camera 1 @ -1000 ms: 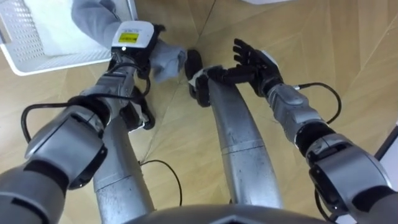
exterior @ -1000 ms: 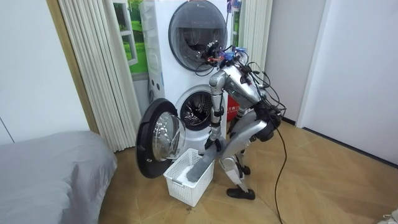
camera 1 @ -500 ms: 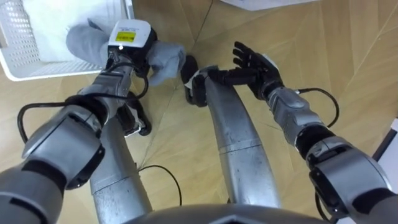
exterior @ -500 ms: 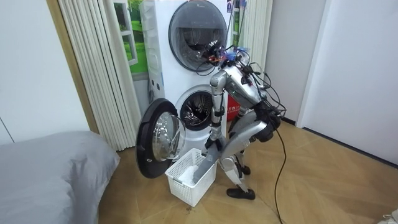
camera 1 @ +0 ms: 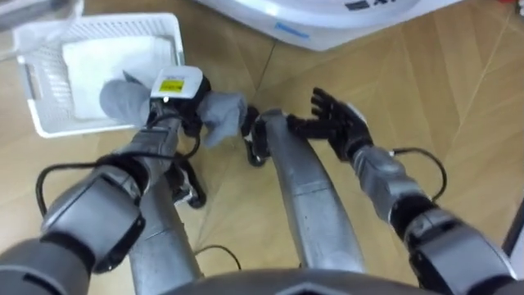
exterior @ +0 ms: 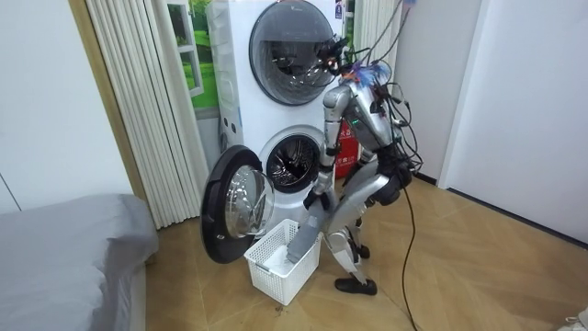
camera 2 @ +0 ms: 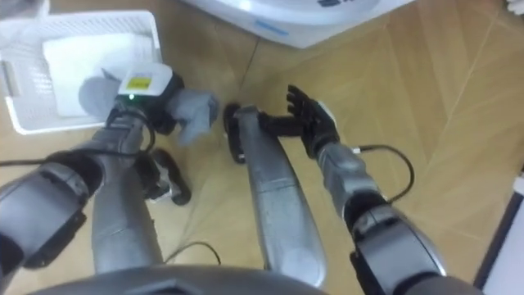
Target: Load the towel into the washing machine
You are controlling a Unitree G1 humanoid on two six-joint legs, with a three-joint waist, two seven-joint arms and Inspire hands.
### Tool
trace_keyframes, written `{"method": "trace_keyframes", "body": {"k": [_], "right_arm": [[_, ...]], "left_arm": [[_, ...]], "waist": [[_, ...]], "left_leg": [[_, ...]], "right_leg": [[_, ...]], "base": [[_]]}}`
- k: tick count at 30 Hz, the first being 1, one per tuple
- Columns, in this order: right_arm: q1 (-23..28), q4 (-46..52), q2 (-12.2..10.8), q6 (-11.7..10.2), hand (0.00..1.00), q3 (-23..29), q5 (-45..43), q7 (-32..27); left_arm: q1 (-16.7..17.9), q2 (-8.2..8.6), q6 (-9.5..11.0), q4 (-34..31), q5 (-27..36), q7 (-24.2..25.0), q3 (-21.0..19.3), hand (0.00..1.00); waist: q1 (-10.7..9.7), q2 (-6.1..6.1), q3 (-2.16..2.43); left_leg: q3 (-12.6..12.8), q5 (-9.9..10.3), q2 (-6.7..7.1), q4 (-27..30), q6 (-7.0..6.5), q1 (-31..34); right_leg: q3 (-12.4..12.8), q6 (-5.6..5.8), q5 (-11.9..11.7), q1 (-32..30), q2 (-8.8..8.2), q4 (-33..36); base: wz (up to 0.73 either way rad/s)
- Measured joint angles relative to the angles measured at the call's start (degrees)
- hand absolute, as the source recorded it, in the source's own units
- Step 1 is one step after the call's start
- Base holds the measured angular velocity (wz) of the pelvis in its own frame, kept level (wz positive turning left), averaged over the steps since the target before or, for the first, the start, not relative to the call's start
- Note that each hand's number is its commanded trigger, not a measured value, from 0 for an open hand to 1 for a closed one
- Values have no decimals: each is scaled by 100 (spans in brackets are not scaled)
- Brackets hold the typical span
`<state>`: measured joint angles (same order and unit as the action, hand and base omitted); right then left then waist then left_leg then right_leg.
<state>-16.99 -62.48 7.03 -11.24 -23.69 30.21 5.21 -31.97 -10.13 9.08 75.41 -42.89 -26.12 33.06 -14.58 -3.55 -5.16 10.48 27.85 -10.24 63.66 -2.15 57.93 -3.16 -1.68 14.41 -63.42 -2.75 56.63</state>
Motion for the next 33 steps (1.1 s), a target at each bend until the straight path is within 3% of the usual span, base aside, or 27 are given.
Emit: {"method": "trace_keyframes", "body": {"k": [5, 10, 13, 17, 21, 23, 29, 33], "right_arm": [[83, -331, 28, -47, 0, 21, -729, -146], [160, -374, 52, -65, 0, -18, -854, -128], [114, -279, 70, -75, 0, -1, -903, -135], [-25, -232, 86, -163, 0, 29, -1081, -133], [-63, -162, 132, -200, 0, 32, -1368, -131], [-67, -150, 132, -199, 0, 25, -1444, -130], [-81, -140, 126, -190, 0, 26, -1591, -78], [-19, -135, 108, -191, 0, 28, -1706, -74]], "left_arm": [[210, -36, 161, -9, 151, -126, -31, 100], [256, -60, 307, -69, 583, -178, -172, 100], [261, -69, 448, -291, 1072, -245, -365, 100], [421, -90, 525, -900, 2242, -171, -387, 100], [809, -67, 672, -1874, 3676, 389, -588, 100], [966, -39, 727, -2105, 4440, 744, -584, 100], [1219, 244, 720, -2274, 6562, 2143, -531, 100], [1316, 372, 713, -2353, 7191, 2797, -513, 100]], "waist": [[109, 135, 66], [304, 251, 71], [412, 340, 67], [602, 438, 73], [876, 436, 75], [884, 437, 80], [995, 416, 93], [1006, 313, 176]], "left_leg": [[120, -227, 106, -805, 1, -936], [245, -355, 138, -1451, 13, -1765], [279, -455, 215, -1760, 4, -2016], [266, -548, 310, -2048, 19, -2213], [258, -572, 375, -2150, 37, -2271], [199, -599, 395, -2187, 33, -2273], [198, -638, 419, -2227, -12, -2252], [175, -713, 486, -2313, -1, -2273]], "right_leg": [[-167, 3, -206, 931, -80, -776], [-182, 45, -306, 1714, -107, -1341], [-260, 56, -336, 1941, -172, -1548], [-325, 56, -338, 2111, -292, -1678], [-382, 57, -334, 2128, -321, -1694], [-451, 59, -332, 2152, -368, -1699], [-496, 73, -324, 2191, -417, -1798], [-495, 77, -341, 2202, -417, -1826]], "base": [[-3], [-3], [9], [7], [1], [17], [7], [6]]}}
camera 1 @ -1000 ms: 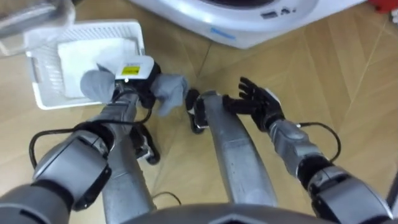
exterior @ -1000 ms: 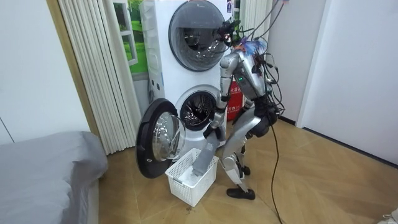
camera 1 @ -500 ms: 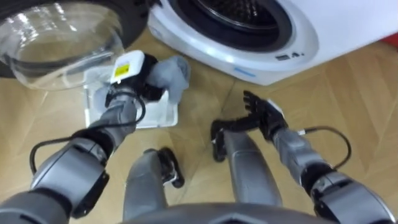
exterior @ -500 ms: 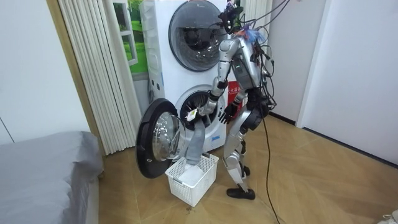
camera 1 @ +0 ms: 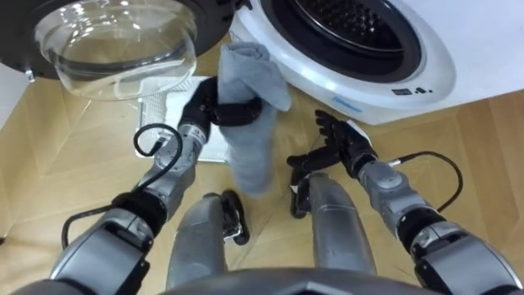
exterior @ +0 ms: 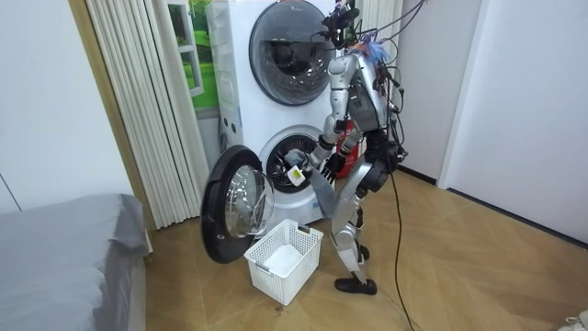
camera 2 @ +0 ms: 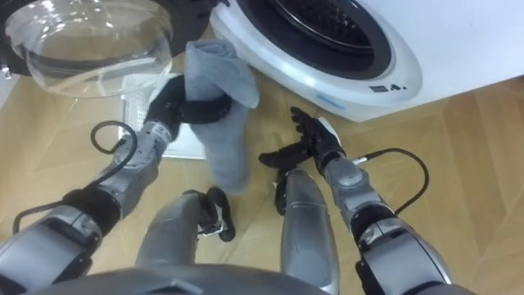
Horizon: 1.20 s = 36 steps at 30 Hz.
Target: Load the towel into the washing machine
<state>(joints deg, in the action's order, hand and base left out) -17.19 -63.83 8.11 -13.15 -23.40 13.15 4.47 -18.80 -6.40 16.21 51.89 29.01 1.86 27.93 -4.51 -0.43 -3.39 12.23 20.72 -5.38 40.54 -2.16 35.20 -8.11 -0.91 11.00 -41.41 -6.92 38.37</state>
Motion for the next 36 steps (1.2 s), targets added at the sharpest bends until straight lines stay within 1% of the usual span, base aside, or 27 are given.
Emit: {"method": "trace_keyframes", "body": {"k": [2, 3, 5, 6, 7, 8, 10, 12, 18, 22, 25, 28, 30, 32, 33, 36], "right_arm": [[4, -8, 3, -4, 0, 5, -34, 23], [17, -10, 1, -12, 0, 5, -61, 43], [72, -22, 23, -63, 0, 8, -84, 50], [131, -7, 35, -63, 0, 11, -73, 50], [150, 2, 38, -63, 0, 20, -68, 52], [151, 3, 35, -63, 0, 37, -48, 72], [158, 3, 37, -62, 0, 53, -11, 126], [153, 4, 19, -62, 0, 119, -20, 185], [157, -18, -3, -69, 0, 225, -17, 188], [155, -23, -17, -110, 0, 221, 7, 136], [156, -45, -70, -124, 0, 220, -2, 37], [161, -57, -102, -123, 0, 243, -20, 0], [189, -55, -102, -117, 0, 250, -24, 5], [243, -56, -101, -117, 0, 247, -31, 73], [259, -56, -100, -115, 0, 244, -28, 146], [290, -55, -105, -115, 0, 216, -31, 283]], "left_arm": [[1, 75, 1, -77, 286, 310, 47, 100], [13, 90, 1, -84, 307, 426, 51, 100], [14, 76, 1, -89, 307, 577, 49, 100], [18, 68, 0, -89, 307, 664, 44, 100], [14, 65, 0, -93, 330, 712, 34, 100], [12, 48, -1, -120, 478, 803, 38, 100], [13, 42, -11, -132, 659, 900, 36, 100], [25, 26, -90, -264, 803, 914, 20, 100], [90, -6, -89, -721, 1200, 995, -25, 100], [90, -21, -89, -1019, 1234, 1009, -39, 100], [89, -13, -89, -1154, 1409, 1016, -53, 100], [90, -9, -89, -1237, 1393, 1017, -110, 100], [90, 25, -89, -1258, 1341, 1024, -138, 100], [89, 43, -88, -1311, 1098, 1025, -146, 100], [89, 56, -88, -1324, 1001, 1026, -123, 100], [90, 61, -88, -1324, 997, 1088, 13, 100]], "waist": [[1, 4, 6], [1, 7, 12], [-38, 7, 21], [-22, 19, 72], [-20, 25, 88], [-23, 32, 92], [-4, 33, 93], [33, 33, 92], [50, 41, 88], [62, 49, 82], [58, 52, 80], [87, 50, 77], [143, 51, 77], [159, 52, 76], [151, 53, 75], [139, 53, 75]], "left_leg": [[-39, -26, -55, -33, 18, -46], [-50, -33, -110, -51, 30, -100], [-74, -44, -134, -114, 40, -195], [-65, -43, -190, -122, 40, -202], [-60, -43, -193, -129, 40, -202], [-44, -47, -195, -148, 39, -205], [-11, -51, -194, -171, 34, -222], [10, -50, -195, -189, 34, -244], [8, -65, -192, -298, 49, -368], [-9, -65, -197, -301, 49, -370], [-11, -65, -195, -308, 49, -363], [21, -65, -187, -334, 49, -344], [17, -65, -185, -349, 49, -341], [-14, -69, -184, -353, 56, -302], [-46, -71, -183, -345, 59, -273], [-67, -72, -176, -352, 62, -263]], "right_leg": [[-132, -28, -100, 165, 68, -198], [-159, -39, -155, 279, 126, -311], [-182, -37, -199, 418, 165, -460], [-175, -35, -228, 445, 202, -509], [-174, -35, -242, 447, 206, -533], [-176, -37, -263, 446, 208, -556], [-167, -32, -276, 441, 210, -572], [-147, -31, -277, 442, 212, -574], [-136, -28, -282, 563, 223, -670], [-154, -28, -281, 569, 228, -676], [-152, -26, -280, 567, 231, -688], [-143, -25, -280, 526, 226, -684], [-150, -22, -275, 514, 224, -677], [-183, -25, -260, 509, 217, -682], [-203, -27, -258, 503, 214, -686], [-216, -17, -250, 504, 213, -702]], "base": [[1], [-7], [-2], [-4], [-9], [-8], [-7], [-4], [0], [0], [0], [0], [0], [11], [11], [2]]}}
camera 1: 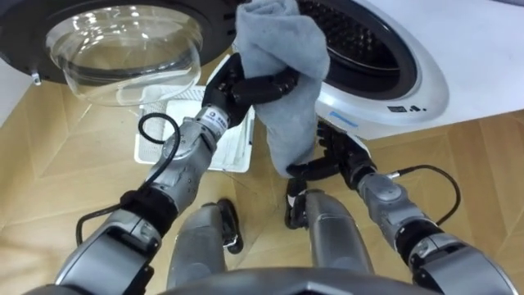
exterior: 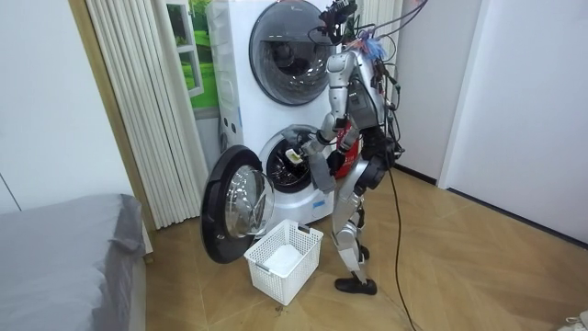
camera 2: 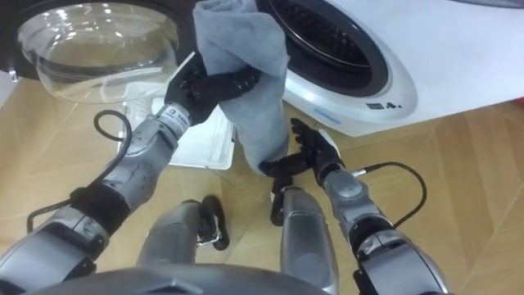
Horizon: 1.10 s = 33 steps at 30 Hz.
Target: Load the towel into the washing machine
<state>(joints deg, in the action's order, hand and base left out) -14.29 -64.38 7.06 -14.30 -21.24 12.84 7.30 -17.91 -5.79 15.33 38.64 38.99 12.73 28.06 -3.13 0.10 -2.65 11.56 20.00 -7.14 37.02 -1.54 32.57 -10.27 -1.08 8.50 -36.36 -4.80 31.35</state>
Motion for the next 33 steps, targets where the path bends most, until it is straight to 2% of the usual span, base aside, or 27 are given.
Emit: {"method": "trace_keyframes", "body": {"k": [4, 7, 10, 14, 18, 19, 20, 26, 33], "right_arm": [[-22, 32, 2, 0, 0, 3, 3, 166], [-21, 36, 8, 14, 0, 2, 3, 219], [-9, 2, -5, 128, 0, 0, -14, 220], [15, 3, -13, 390, 0, -1, -102, 218], [24, 35, -20, 522, 0, 4, -251, 210], [19, 60, -31, 569, 55, 12, -321, 199], [18, 61, -36, 572, 100, 15, -378, 198], [-32, 125, -43, 692, 100, 30, -463, 143], [-22, 228, -45, 755, 100, 26, -675, 146]], "left_arm": [[15, -14, 0, 1, 106, 184, 160, 100], [43, -17, -64, 5, 431, 393, 260, 100], [74, -13, -199, 86, 588, 557, 308, 100], [278, -10, -447, 283, 1205, 800, 367, 100], [275, 1, -621, 575, 1781, 932, 367, 100], [276, 2, -675, 639, 1951, 934, 367, 100], [299, 2, -743, 654, 2118, 934, 369, 100], [346, 4, -915, 655, 2565, 942, 365, 100], [386, 5, -1029, 674, 3107, 1026, 322, 100]], "waist": [[-90, -5, -3], [-144, -6, -3], [-155, -5, -3], [-162, -22, -13], [-155, -23, -14], [-155, -21, -13], [-143, -18, -14], [-126, 62, -9], [-114, 69, -5]], "left_leg": [[12, 0, 10, -10, -1, -7], [16, -2, 11, -33, 0, -27], [17, -5, 11, -34, 5, -49], [63, -5, 5, -35, 5, -82], [65, -4, -1, -20, 5, -55], [42, -4, -5, -16, 5, -30], [4, -4, -6, -17, 5, -19], [-65, -11, -2, -17, 17, 25], [-59, -13, 2, -14, 20, -23]], "right_leg": [[0, 10, 7, -1, -16, 6], [-2, 12, 7, 19, -2, -32], [-4, 12, 7, 32, 12, -34], [1, 3, 14, 33, -3, -7], [-64, -2, 19, 29, -24, -56], [-86, -5, 17, 21, -23, -65], [-102, -8, 15, 20, -22, -63], [-138, -12, 14, 8, -20, -33], [-109, -11, 15, 10, -27, 46]], "base": [[0], [-1], [-1], [-2], [0], [6], [9], [4], [0]]}}
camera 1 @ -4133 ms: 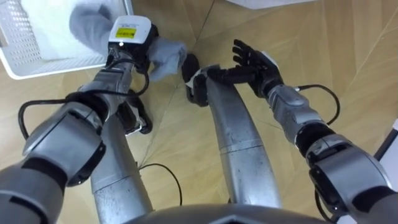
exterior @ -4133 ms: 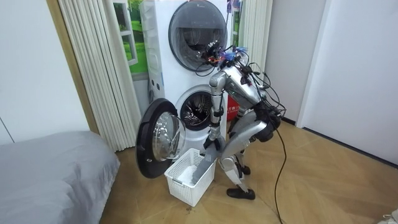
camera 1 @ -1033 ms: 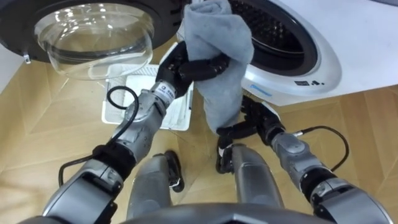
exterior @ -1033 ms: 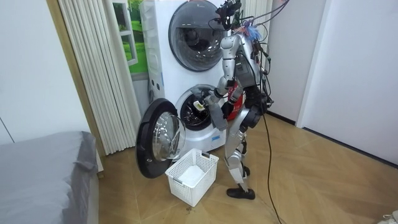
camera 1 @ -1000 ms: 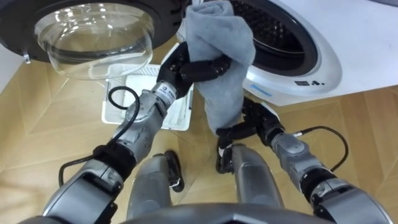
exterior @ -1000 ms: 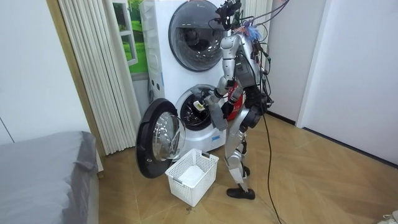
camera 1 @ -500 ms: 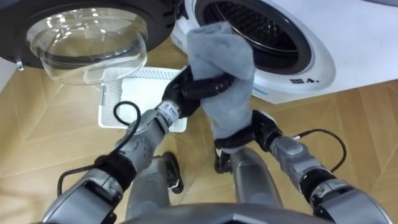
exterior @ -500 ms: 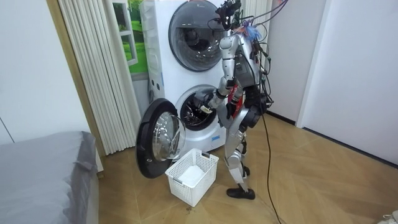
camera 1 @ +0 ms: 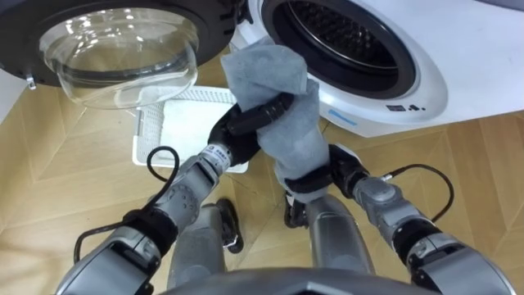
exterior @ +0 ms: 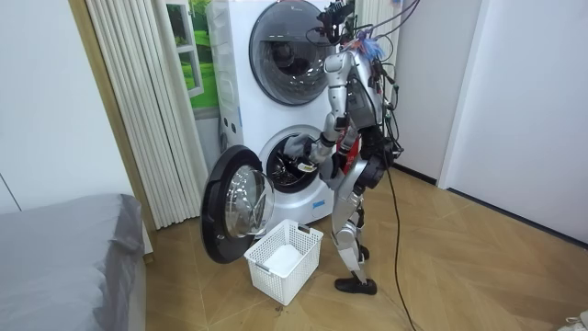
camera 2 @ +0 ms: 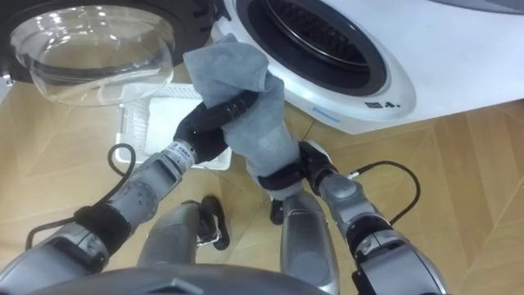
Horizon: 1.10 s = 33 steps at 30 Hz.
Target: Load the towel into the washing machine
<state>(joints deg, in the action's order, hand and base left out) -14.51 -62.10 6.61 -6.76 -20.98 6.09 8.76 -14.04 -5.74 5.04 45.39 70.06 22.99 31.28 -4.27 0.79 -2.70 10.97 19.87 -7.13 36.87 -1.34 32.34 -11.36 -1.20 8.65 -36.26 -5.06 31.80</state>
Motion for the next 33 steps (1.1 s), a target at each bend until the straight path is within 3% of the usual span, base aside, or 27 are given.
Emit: {"method": "trace_keyframes", "body": {"k": [3, 4, 5, 6, 12, 16, 18, 20, 23, 27, 33], "right_arm": [[1, 36, 1, 39, 100, 0, 6, 1], [0, 37, 1, 41, 100, 0, 6, -1], [-1, 57, 1, 48, 100, 3, 6, -5], [-1, 91, 3, 58, 100, 3, 2, -17], [27, 165, 32, 60, 100, 14, -21, -180], [64, 113, 26, 60, 100, 175, 27, -299], [61, -3, 38, 82, 100, 227, 41, -347], [71, -97, 34, 156, 100, 243, 41, -436], [66, -106, 34, 241, 100, 262, 64, -496], [0, -318, 34, 295, 100, 433, 80, -491], [-159, -859, 174, 323, 100, 983, 906, -616]], "left_arm": [[19, 0, -93, 30, 302, 0, -68, 100], [24, 0, -103, 31, 359, 0, -74, 74], [39, 0, -105, 31, 442, 0, -91, 30], [56, 2, -105, 30, 486, 0, -123, 0], [171, 7, -140, 30, 850, 0, -298, 0], [239, 63, -197, 161, 851, 0, -622, 0], [249, 55, -212, 285, 782, -3, -662, 0], [292, 50, -235, 372, 545, -33, -794, 0], [303, 40, -307, 395, 393, -226, -1079, 0], [318, 51, -310, 395, 56, -405, -1134, 0], [385, 56, -283, 346, -103, -692, -1310, 0]], "waist": [[-6, -1, 1], [-7, -1, 1], [-6, -2, 2], [-6, -3, 3], [-7, -3, 19], [110, 22, 43], [183, 21, 90], [292, 32, 104], [378, 36, 105], [504, 55, 116], [615, 53, 110]], "left_leg": [[0, -3, 10, -1, 6, -14], [0, -4, 13, 0, 7, -15], [-1, -8, 17, 5, 11, -16], [-1, -22, 24, 4, 16, -17], [-2, -73, 81, -34, 36, -67], [1, -90, 71, -56, 62, -98], [1, -127, 81, -131, 71, -133], [25, -146, 82, -183, 83, -199], [0, -178, 86, -231, 101, -180], [-17, -210, 77, -269, 116, -162], [-106, -333, 201, -480, 106, -162]], "right_leg": [[21, -5, 0, 2, -2, 26], [24, -8, 2, 2, -4, 31], [38, -14, 6, 1, -5, 40], [50, -16, 7, 1, -5, 37], [71, -37, 15, 5, -14, 76], [46, -66, 6, 42, -5, 50], [38, -85, -10, 65, -5, -6], [27, -91, -7, 111, -3, -13], [-8, -107, 2, 109, -9, -32], [-59, -124, -1, 124, -9, -89], [-159, -124, 25, 111, -126, -106]], "base": [[0], [0], [0], [0], [0], [-2], [0], [0], [6], [6], [13]]}}
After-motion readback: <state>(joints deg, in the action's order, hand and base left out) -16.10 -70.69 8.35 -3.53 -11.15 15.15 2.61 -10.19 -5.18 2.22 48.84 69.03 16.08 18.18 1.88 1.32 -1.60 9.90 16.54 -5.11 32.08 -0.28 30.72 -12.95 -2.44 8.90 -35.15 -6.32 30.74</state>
